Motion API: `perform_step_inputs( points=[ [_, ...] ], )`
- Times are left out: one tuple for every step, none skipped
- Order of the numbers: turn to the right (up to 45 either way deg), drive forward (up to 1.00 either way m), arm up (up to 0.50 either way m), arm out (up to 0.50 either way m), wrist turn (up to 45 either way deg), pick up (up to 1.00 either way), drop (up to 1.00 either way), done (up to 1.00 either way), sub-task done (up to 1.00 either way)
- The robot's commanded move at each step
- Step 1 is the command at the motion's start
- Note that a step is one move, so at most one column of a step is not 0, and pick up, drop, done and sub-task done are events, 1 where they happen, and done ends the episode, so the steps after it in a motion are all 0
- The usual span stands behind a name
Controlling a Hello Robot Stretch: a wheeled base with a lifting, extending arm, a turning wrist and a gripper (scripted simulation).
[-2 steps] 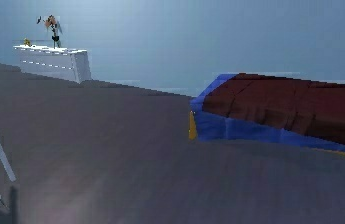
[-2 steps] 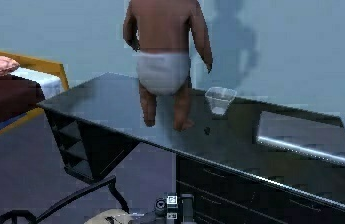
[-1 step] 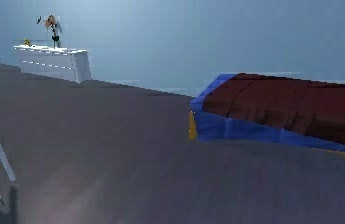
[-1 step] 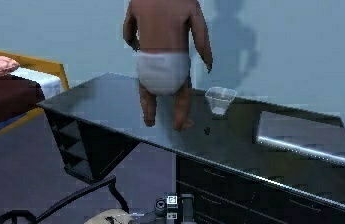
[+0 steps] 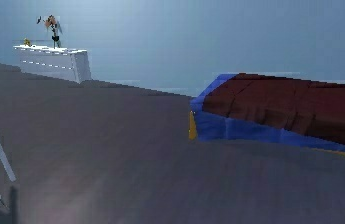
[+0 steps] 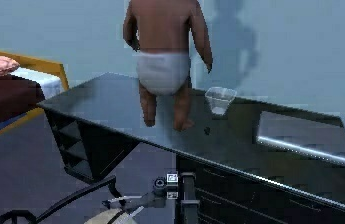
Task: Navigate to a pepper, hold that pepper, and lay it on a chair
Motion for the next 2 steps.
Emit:
perform_step_inputs(
  points=[
    [0.0,0.0,0.0,-0.08,0.0,0.0,0.0,0.0,0.0],
    [0.0,0.0,0.0,0.0,0.0,0.0,0.0,1.0,0.0]
  ],
)
